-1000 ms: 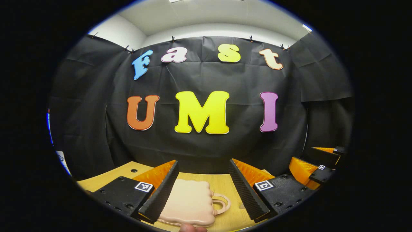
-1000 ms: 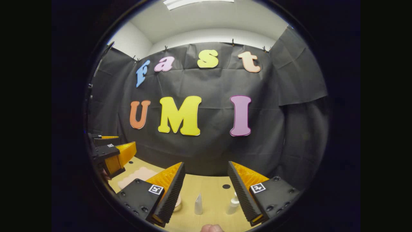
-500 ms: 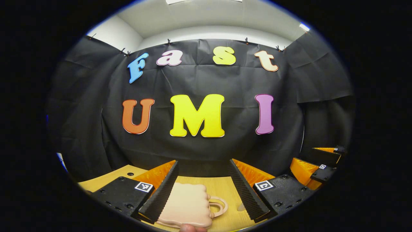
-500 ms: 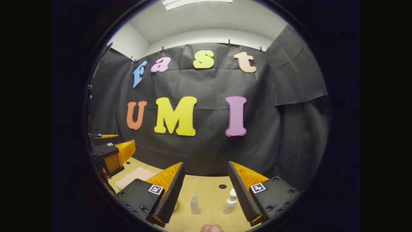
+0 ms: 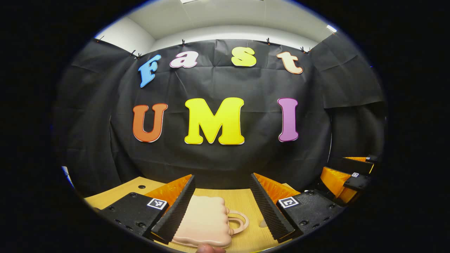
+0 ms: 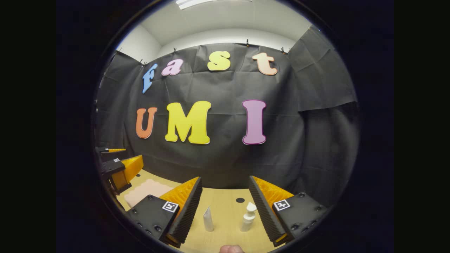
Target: First open the suitcase, pack the skin care products into it, and then close the suitcase.
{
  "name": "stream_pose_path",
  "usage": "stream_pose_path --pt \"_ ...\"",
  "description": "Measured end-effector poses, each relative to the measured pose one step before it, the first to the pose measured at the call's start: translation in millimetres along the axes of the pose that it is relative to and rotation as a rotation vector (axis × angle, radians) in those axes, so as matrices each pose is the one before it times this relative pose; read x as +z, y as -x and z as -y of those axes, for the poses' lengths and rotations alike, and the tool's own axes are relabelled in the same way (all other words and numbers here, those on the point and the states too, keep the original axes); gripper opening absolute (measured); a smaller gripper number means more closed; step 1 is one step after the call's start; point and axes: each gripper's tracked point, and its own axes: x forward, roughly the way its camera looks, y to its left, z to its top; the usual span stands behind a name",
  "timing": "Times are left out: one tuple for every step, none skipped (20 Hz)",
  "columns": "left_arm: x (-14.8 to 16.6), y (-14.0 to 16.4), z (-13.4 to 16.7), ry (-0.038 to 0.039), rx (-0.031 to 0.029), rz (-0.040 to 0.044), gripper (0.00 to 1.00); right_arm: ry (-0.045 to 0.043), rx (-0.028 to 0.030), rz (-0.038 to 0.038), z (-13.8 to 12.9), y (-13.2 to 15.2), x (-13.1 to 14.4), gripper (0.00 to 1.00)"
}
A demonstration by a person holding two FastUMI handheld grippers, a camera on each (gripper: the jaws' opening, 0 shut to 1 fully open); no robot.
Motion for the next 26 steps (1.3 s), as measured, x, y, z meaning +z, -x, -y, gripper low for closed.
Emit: stream_pose_path --pt "-5.04 -0.23 -0.89 0.00078 0.00367 -0.01312 0.99 0.00867 -0.00226 -0.00503 1.95 -0.02 -2.88 0.79" --pt "-7.08 -0.27 -0.07 -0.00812 0.00379 -0.016 0.99 0.01128 -0.00167 -0.00981 2.4 0.14 -3.92 0.77" --pt "-9.61 -1.9 2.04 -0.01767 -0.0066 -0.03279 0.99 0.00529 -0.00143 -0.01216 2.47 0.62 -6.48 0.79" --pt "-11.21 -2.05 5.5 -0.03283 -0.02249 -0.02874 0.99 -0.00013 -0.00114 -0.01339 2.33 0.35 -4.75 0.79" --pt "-7.95 -3.0 4.77 -0.04953 -0.02304 -0.01742 0.99 0.00197 -0.00185 -0.01453 3.0 0.9 -5.37 0.77" --pt "-6.86 -2.32 3.07 -0.05548 -0.0188 -0.01674 0.99 0.00465 0.00058 -0.01788 2.33 0.6 -5.5 0.79" --pt "-9.09 -3.92 4.84 -0.05217 -0.02119 -0.02672 0.99 0.0082 -0.00067 -0.01714 3.29 -0.13 -5.43 0.79" --pt "-11.05 -2.1 5.29 -0.04069 -0.02156 -0.02482 0.99 0.00651 0.00322 -0.01258 3.2 0.44 -3.76 0.79" --pt "-10.38 -3.49 7.63 -0.0341 -0.02357 -0.02354 0.99 0.00552 -0.00291 -0.00713 4.61 0.35 -2.36 0.79" --pt "-9.18 -4.15 9.42 -0.03021 -0.02772 -0.02154 0.99 0.00183 -0.0085 -0.00597 6.33 -0.04 -2.55 0.79" --pt "-9.66 -4.67 9.06 -0.03775 -0.02209 -0.02244 0.99 -0.00152 -0.00917 -0.0032 6.04 0.99 -2.08 0.79" --pt "-10.86 -5.02 8.17 -0.0504 -0.02961 -0.03656 0.99 -0.00193 -0.01046 -0.00278 6.14 0.42 -1.66 0.79" --pt "-11.47 -4.39 10.51 -0.06229 -0.03576 -0.04192 0.99 0.00079 -0.01207 -0.00331 6.39 0.41 -2.6 0.77" --pt "-9.44 -8.73 5.33 -0.07283 -0.02622 -0.02975 0.99 -0.00056 -0.01333 -0.00833 6.61 0.45 -3.98 0.77" --pt "-7.33 -7.92 7.12 -0.06894 -0.0176 -0.02211 0.99 -0.00738 -0.00701 -0.01401 5.43 1.15 -5.7 0.8" --pt "-6.24 -8.55 6.79 -0.06003 -0.01299 -0.03757 0.99 -0.0138 -0.00542 -0.01607 5.95 0.3 -5.34 0.77" --pt "-6.4 -8.11 6.54 -0.04669 -0.01398 -0.03205 0.99 -0.00788 -0.01331 -0.01542 7.26 0.18 -4.84 0.77" --pt "-9.92 -7.61 5.76 -0.03579 -0.00816 -0.02998 0.99 0.00092 -0.01514 -0.01211 7.53 -0.03 -3.19 0.79" --pt "-7.1 -8.53 3.79 -0.02964 0.00239 -0.03059 0.98 0.00132 -0.01617 -0.00737 7.38 0.92 -2.1 0.79" --pt "-7.95 -7.41 3.27 -0.0238 -0.0042 -0.03194 0.98 -0.00199 -0.01371 -0.00131 7.35 0.09 0.87 0.8" --pt "-5.08 -7.56 1.52 -0.01633 0.00275 -0.0258 0.97 -0.00059 -0.01516 0.00028 7.04 0.13 -0.45 0.77" --pt "-4.52 -7.09 1.05 -0.02039 -0.00204 -0.02796 0.97 0.00052 -0.01362 -0.00118 6.88 0.24 -0.5 0.77" --pt "-3.18 -6.89 1.55 -0.01819 -0.00205 -0.0225 0.97 0.00081 -0.01277 -0.00438 5.82 0.67 -2.07 0.77" --pt "-4.13 -7.17 0.65 -0.01805 -0.00174 -0.02082 0.96 -0.00113 -0.01172 -0.00648 5.89 0.61 -1.8 0.77" --pt "-1.02 -4.38 1.43 -0.02494 0.0025 -0.00793 0.95 -0.00202 -0.01023 -0.00577 4.61 0.39 -2.08 0.77" --pt "0.79 -4.77 1.52 -0.01826 -0.00178 -0.00726 0.94 -0.0011 -0.00974 -0.00558 4.29 0.9 -1.36 0.77"
